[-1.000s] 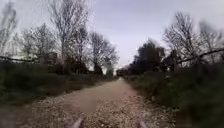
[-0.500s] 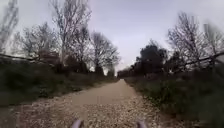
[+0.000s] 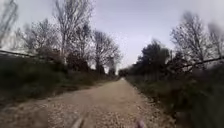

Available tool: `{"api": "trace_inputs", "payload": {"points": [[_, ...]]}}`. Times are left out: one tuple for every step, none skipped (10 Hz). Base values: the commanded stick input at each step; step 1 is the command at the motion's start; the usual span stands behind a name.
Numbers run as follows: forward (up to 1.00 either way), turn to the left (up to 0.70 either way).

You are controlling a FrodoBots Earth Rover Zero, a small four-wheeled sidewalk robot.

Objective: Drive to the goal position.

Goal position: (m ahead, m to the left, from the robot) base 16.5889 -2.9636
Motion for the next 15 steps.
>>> {"api": "trace_inputs", "payload": {"points": [[0.70, 0.00], [0.70, 0.00], [0.70, 0.00], [0.70, 0.00], [0.70, 0.00], [0.70, 0.00], [0.70, 0.00], [0.70, -0.35], [0.70, -0.35], [0.70, -0.15], [0.70, 0.00], [0.70, 0.00], [0.70, 0.00], [0.70, 0.00], [0.70, 0.00]]}}
